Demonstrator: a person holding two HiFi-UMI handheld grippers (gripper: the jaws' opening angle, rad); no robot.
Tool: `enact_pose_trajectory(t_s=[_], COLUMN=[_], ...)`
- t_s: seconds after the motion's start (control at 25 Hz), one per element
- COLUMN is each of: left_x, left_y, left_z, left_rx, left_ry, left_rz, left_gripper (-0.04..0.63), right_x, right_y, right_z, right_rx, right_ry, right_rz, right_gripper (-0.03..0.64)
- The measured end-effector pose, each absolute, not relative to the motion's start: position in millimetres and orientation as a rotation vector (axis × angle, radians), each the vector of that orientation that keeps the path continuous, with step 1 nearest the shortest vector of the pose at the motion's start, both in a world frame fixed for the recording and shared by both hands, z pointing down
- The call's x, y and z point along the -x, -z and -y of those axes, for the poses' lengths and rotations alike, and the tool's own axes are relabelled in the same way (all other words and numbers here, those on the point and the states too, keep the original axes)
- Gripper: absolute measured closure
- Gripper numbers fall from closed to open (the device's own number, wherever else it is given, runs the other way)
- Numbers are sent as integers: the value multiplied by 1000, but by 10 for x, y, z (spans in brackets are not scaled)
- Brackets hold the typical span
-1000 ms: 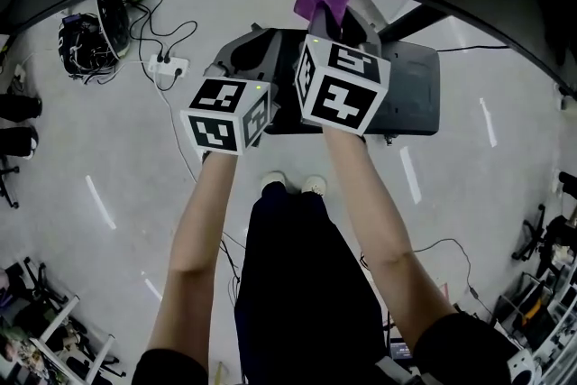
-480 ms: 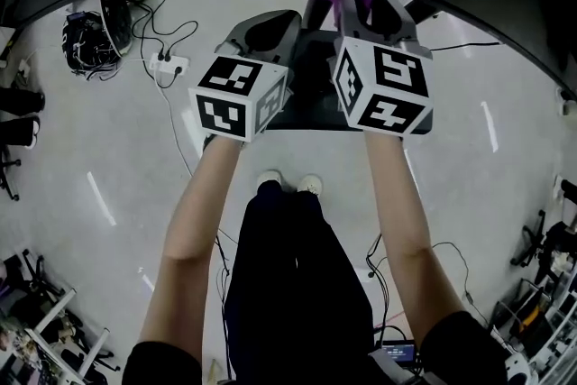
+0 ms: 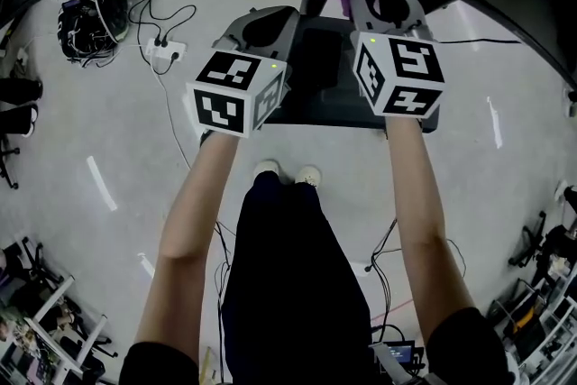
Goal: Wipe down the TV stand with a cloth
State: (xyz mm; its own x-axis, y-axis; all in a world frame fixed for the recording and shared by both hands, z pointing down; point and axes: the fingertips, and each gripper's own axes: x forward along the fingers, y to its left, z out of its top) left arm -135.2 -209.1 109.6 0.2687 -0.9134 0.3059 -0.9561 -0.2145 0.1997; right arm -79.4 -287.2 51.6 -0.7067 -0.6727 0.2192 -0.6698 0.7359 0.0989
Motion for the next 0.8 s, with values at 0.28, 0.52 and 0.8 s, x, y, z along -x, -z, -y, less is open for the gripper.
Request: enact_pose_trajectory(t_s=[0.28,0.52,0.8], left_x=[1354,1371,1384], left_y=[-1361,-1576,-1869], left_z=[2176,2166,2131], left_rx=[-2166,-2144,-2108], left_ry=[-205,-221,-239], left_rz=[1700,1695,1684], left_gripper=[589,589,589], right_x=[744,720,704], right_y=[-894,-1258,-1694], right_z=[3026,3118,3202], right_rx=[-969,-938,-883], right_ry=[-46,-109,-198], right_rz=[2685,2642,2591], right_gripper=[515,515,515])
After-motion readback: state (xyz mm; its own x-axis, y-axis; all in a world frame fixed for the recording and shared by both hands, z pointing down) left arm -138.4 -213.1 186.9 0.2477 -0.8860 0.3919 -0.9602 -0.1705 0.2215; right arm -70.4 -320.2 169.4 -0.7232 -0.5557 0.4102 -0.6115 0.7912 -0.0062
